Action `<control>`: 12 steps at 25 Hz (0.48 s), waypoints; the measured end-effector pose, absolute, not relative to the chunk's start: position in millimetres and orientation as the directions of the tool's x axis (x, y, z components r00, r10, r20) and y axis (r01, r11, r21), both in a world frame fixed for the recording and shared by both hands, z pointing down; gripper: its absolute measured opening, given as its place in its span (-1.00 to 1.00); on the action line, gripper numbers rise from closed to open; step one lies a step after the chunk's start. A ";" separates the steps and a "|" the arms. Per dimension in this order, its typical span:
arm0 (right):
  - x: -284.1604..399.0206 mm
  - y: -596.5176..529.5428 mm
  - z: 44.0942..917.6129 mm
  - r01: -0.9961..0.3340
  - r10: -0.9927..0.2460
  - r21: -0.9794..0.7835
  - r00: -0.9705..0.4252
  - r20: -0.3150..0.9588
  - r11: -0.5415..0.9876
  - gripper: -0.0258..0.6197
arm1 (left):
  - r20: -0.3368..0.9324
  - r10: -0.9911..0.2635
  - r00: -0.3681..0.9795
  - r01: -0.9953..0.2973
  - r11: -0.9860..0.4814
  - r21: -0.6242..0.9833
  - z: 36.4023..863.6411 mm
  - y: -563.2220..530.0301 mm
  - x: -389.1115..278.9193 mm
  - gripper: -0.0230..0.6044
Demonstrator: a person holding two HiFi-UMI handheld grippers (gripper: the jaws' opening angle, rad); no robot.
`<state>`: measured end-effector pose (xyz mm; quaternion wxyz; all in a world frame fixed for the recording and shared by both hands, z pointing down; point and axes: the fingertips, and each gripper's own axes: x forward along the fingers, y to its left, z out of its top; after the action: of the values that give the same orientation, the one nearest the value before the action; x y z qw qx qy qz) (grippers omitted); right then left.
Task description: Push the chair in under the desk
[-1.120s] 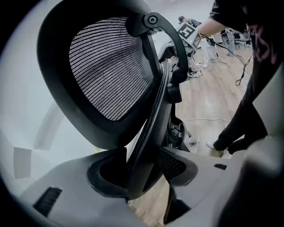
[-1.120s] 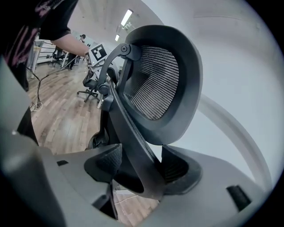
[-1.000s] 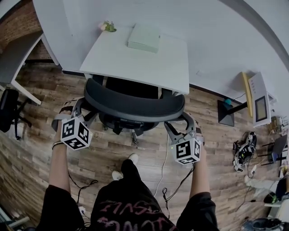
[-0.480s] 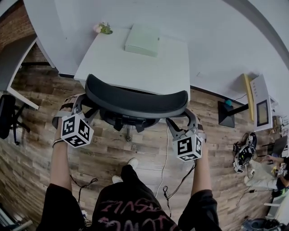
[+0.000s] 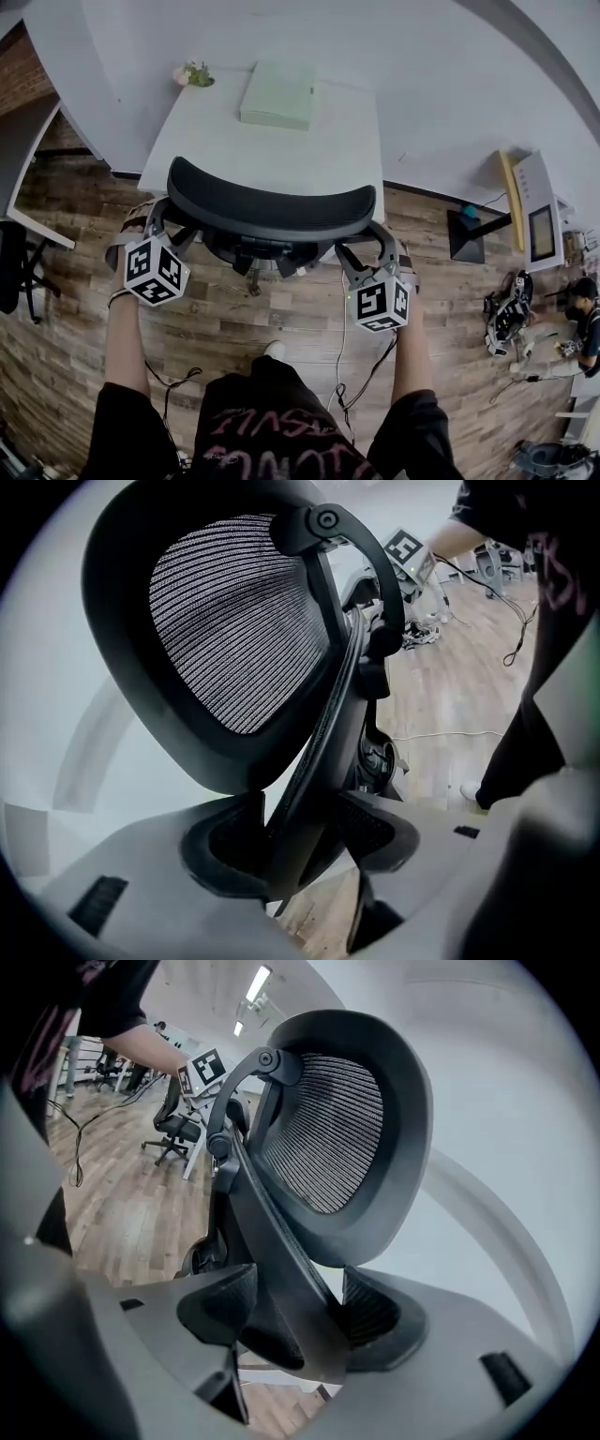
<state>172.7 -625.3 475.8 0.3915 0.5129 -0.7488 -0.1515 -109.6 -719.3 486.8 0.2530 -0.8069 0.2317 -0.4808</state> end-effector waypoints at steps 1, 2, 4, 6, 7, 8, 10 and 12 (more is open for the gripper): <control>175.8 -630.2 475.5 -0.651 -0.888 0.629 -0.165 0.429 0.425 -0.09 | 0.657 -0.619 0.430 -0.130 -0.763 -0.633 486.2 -725.1 -106.2 -0.13; 179.6 -635.7 475.5 -0.652 -0.889 0.629 -0.163 0.428 0.423 -0.09 | 0.657 -0.619 0.431 -0.130 -0.763 -0.634 486.0 -731.6 -102.1 -0.13; 187.3 -646.4 476.6 -0.656 -0.889 0.628 -0.156 0.430 0.419 -0.09 | 0.660 -0.615 0.431 -0.129 -0.766 -0.630 487.3 -744.3 -93.8 -0.12; 191.5 -652.5 477.6 -0.660 -0.890 0.626 -0.152 0.431 0.416 -0.09 | 0.665 -0.610 0.430 -0.126 -0.770 -0.625 488.5 -752.6 -88.9 -0.12; 192.3 -653.3 477.6 -0.661 -0.890 0.626 -0.149 0.430 0.413 -0.08 | 0.665 -0.610 0.431 -0.125 -0.770 -0.625 488.5 -755.1 -87.7 -0.12; 193.1 -653.6 477.1 -0.663 -0.891 0.627 -0.146 0.429 0.410 -0.09 | 0.664 -0.610 0.433 -0.123 -0.770 -0.626 487.9 -757.4 -86.2 -0.11; 195.7 -654.4 475.7 -0.665 -0.895 0.630 -0.136 0.425 0.400 -0.08 | 0.662 -0.608 0.437 -0.119 -0.769 -0.628 486.6 -762.6 -82.1 -0.11; 196.1 -655.3 475.0 -0.668 -0.898 0.632 -0.126 0.422 0.391 -0.08 | 0.669 -0.603 0.435 -0.115 -0.774 -0.623 486.8 -766.5 -80.5 -0.11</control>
<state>196.1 -655.3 475.0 0.3922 0.5320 -0.7361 -0.1461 -80.5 -766.5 486.8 0.2527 -0.8086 0.2218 -0.4828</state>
